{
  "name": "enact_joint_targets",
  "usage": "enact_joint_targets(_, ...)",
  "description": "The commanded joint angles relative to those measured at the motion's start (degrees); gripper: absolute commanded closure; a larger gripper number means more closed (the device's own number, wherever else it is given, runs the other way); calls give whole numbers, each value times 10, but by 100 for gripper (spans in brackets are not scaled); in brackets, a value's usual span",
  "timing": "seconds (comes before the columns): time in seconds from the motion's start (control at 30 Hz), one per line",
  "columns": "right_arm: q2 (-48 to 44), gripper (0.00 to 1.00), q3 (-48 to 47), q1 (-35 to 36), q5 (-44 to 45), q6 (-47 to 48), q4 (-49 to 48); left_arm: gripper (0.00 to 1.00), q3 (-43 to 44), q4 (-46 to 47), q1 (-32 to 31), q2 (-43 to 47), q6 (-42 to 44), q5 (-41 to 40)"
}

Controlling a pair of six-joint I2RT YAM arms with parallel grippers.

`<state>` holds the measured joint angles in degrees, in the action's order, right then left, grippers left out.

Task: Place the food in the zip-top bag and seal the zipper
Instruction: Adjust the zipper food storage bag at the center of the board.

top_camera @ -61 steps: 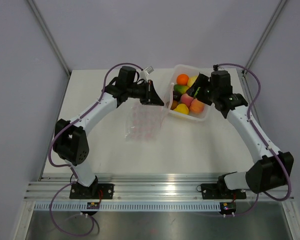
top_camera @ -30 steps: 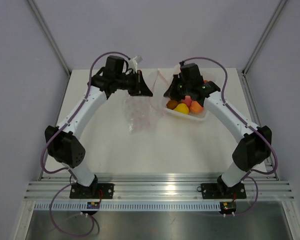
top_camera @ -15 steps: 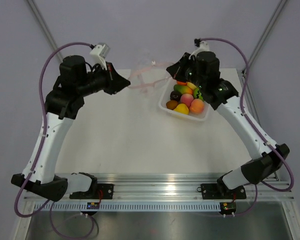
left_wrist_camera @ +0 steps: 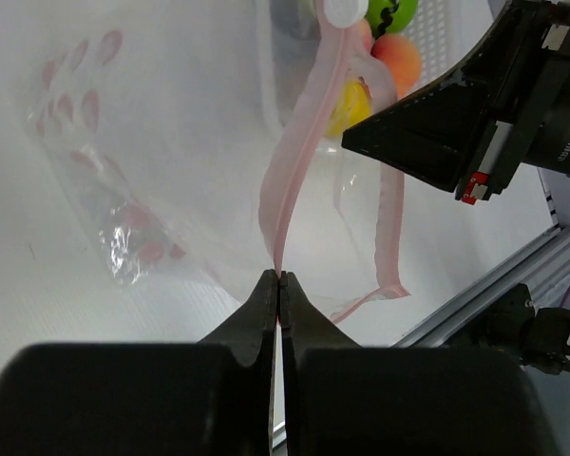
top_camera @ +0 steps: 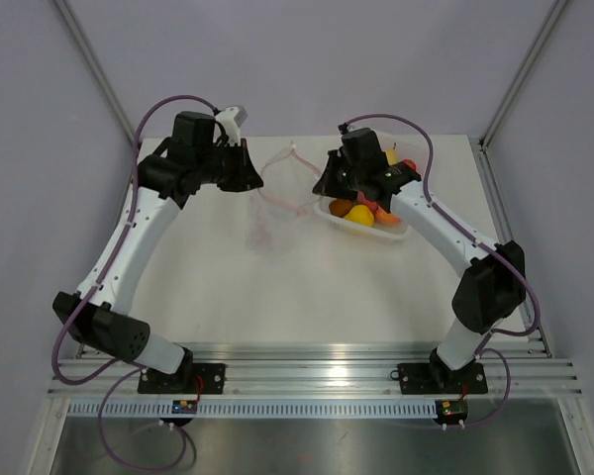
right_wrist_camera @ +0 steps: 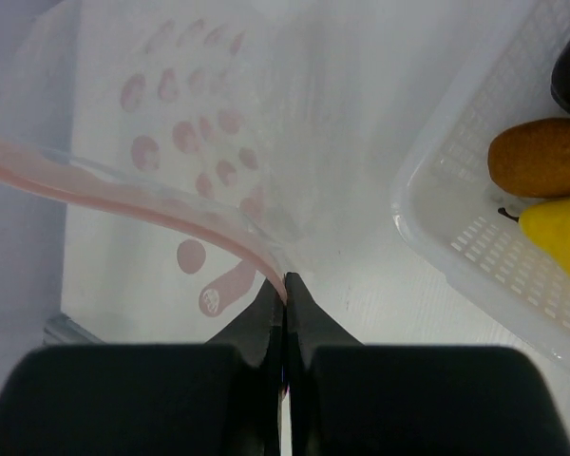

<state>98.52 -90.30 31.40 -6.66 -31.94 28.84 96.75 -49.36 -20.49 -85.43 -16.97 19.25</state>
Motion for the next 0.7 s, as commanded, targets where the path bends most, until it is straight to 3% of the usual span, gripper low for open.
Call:
enact_joint_targets(0.0, -29, 100, -2, 2, 12, -3, -22, 100, 1, 15, -1, 22, -5, -11)
enact_joint_targets(0.1, -29, 98, 28, 2, 9, -18, -32, 100, -41, 44, -1, 18, -17, 12)
enact_joint_targets(0.2, -31, 85, 48, 2, 15, -26, -36, 100, -60, 59, -2, 5, -28, 33)
enact_joint_targets(0.23, -32, 74, 53, 2, 16, -25, -36, 100, -60, 62, -3, 3, -31, 36)
enact_joint_targets(0.47, -46, 45, 65, 2, 16, -21, -43, 100, -67, 89, -10, -22, -51, 71)
enact_joint_targets(0.67, -83, 42, 55, 2, 30, -15, -36, 100, -53, 94, -17, -42, -56, 67)
